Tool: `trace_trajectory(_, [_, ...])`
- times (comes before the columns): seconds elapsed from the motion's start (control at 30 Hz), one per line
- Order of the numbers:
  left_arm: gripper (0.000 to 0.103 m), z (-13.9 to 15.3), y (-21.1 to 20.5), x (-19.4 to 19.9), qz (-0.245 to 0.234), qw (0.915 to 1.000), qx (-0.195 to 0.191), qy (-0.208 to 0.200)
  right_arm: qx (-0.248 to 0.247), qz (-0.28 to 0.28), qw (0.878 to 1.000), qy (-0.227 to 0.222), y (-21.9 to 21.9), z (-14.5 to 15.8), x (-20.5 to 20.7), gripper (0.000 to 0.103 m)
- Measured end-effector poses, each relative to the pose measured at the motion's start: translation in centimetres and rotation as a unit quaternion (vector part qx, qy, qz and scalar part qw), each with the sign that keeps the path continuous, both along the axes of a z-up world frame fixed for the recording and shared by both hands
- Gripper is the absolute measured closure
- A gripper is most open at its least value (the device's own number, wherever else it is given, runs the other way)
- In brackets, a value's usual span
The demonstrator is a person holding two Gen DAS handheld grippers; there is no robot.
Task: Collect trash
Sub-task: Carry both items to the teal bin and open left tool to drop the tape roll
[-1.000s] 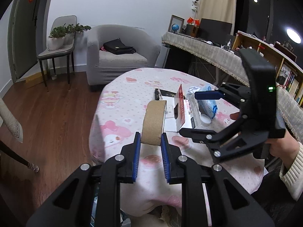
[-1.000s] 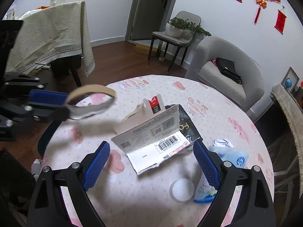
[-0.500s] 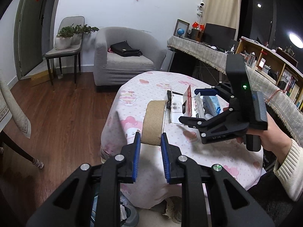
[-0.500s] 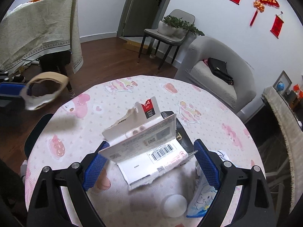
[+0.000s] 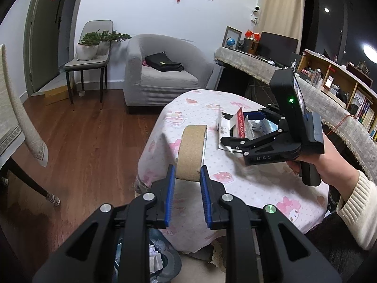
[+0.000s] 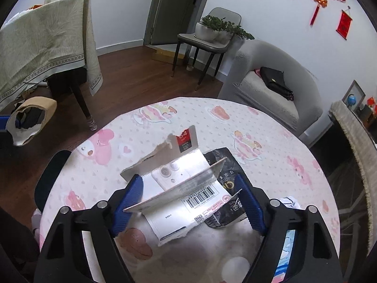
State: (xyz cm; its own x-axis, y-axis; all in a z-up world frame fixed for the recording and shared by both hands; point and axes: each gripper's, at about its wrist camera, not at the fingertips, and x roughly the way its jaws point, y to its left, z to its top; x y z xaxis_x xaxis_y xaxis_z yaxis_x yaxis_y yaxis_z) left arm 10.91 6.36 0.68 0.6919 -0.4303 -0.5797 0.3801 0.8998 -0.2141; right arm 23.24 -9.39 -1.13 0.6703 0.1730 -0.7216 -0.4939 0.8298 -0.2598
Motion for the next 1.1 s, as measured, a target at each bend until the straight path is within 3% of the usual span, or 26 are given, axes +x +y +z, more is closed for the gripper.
trace_trajectory(0.53, [0.080,-0.5,3.6,-1.4,0.035,0.9994,-0.003,0.004,0.034,0.020,0.999,-0.012,3.6,2.6,-1.2,0.024])
trace_trajectory(1.1, [0.080,-5.2,7.4,-2.6,0.085,0.9932,0.035,0.072,0.068,0.074,0.995,0.006,10.3,2.8,-2.5,0.024])
